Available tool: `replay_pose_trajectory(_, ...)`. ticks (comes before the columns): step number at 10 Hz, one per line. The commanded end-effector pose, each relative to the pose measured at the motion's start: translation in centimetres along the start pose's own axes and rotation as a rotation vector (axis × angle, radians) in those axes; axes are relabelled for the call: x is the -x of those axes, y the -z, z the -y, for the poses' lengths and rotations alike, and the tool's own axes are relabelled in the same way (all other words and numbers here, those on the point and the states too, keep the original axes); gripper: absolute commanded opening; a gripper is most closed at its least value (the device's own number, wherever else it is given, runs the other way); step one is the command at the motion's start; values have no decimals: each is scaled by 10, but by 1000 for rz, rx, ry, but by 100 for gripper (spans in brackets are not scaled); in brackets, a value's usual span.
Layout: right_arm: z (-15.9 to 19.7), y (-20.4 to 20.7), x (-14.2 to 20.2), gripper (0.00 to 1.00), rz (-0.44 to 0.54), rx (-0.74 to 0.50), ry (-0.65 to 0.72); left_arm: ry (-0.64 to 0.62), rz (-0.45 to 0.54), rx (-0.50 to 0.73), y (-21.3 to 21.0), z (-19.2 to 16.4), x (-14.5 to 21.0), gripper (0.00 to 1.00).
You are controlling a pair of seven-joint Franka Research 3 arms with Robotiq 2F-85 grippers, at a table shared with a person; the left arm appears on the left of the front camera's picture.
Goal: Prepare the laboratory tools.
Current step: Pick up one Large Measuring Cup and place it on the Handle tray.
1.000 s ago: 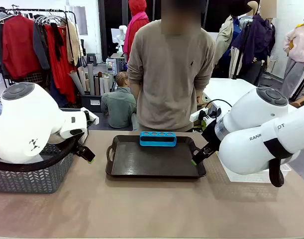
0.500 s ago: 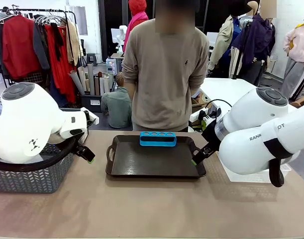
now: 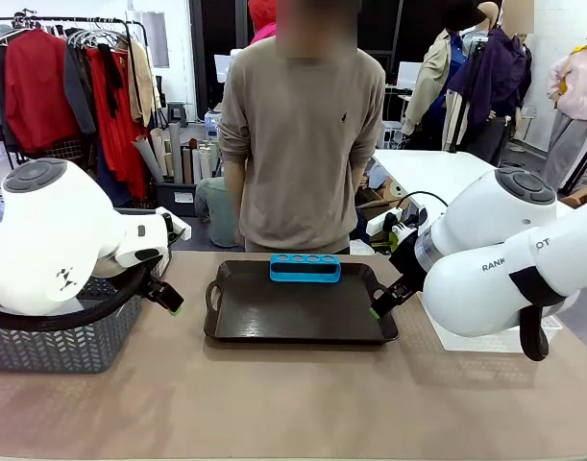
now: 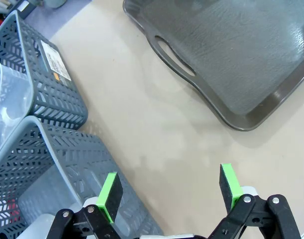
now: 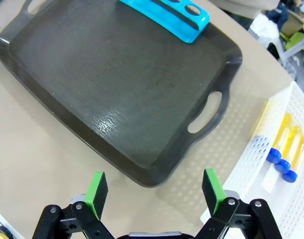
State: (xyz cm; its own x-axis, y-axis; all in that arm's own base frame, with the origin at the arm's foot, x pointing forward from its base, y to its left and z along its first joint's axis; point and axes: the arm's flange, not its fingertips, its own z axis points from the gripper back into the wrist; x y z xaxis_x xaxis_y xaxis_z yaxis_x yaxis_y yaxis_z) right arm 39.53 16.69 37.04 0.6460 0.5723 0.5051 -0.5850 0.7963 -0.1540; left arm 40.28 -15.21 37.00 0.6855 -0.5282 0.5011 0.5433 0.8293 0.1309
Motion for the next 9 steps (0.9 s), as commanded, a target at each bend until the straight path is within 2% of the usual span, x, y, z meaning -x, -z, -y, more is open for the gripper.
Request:
replay_pose_trajectory(1, 0, -1, 0, 100, 2, 0, 0, 0, 0, 0, 0, 0, 0, 100)
replay_pose_trajectory(9, 0, 0, 0, 100, 0, 0, 0, 0, 0, 0, 0, 0, 0, 100)
